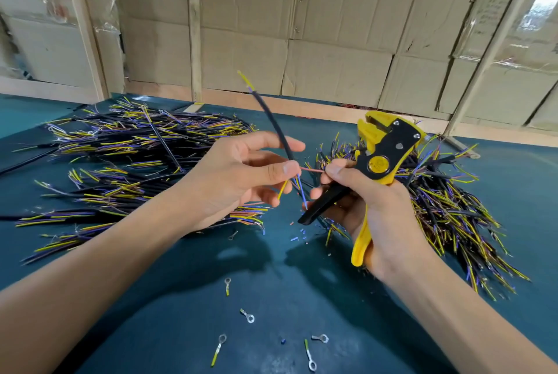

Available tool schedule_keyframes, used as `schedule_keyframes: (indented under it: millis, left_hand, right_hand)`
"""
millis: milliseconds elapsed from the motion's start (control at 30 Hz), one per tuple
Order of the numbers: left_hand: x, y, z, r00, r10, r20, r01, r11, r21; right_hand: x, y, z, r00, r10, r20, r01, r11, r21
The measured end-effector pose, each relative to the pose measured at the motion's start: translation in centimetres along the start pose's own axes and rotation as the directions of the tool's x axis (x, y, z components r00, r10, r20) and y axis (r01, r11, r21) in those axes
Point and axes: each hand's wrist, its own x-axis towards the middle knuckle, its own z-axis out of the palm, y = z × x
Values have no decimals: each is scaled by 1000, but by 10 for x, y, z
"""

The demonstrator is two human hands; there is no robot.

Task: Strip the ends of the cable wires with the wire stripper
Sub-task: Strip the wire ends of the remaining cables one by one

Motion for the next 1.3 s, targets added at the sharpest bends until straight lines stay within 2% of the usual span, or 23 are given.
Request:
schedule_keyframes:
  millis: [167,300,467,767,1000,1300]
  left_hand:
    - [-1,0,3,999,-41,-5,41,999,-11]
    - [2,5,3,988,5,-154,-20,995,-96]
    - [6,12,3,953,51,-299,-120,969,-217]
    - [6,15,7,928,66,-365,-152,966,-211]
    - [5,17,8,911,93,-401,-189,960,-206]
    - [4,16,10,897,146,-418,-242,952,-186]
  right_hand:
    - [2,0,-3,1000,-15,-8,15,1000,-8]
    - [3,3,-5,999,45,20,-45,999,29]
    - [-2,10,-2,983,108,145,-104,994,-37]
    - [-8,11,2,944,141,297,-110,987,-120]
    - [-9,12,0,939,109,325,-63,987,-150]
    - [-9,14,0,930,124,345,-71,984,-163]
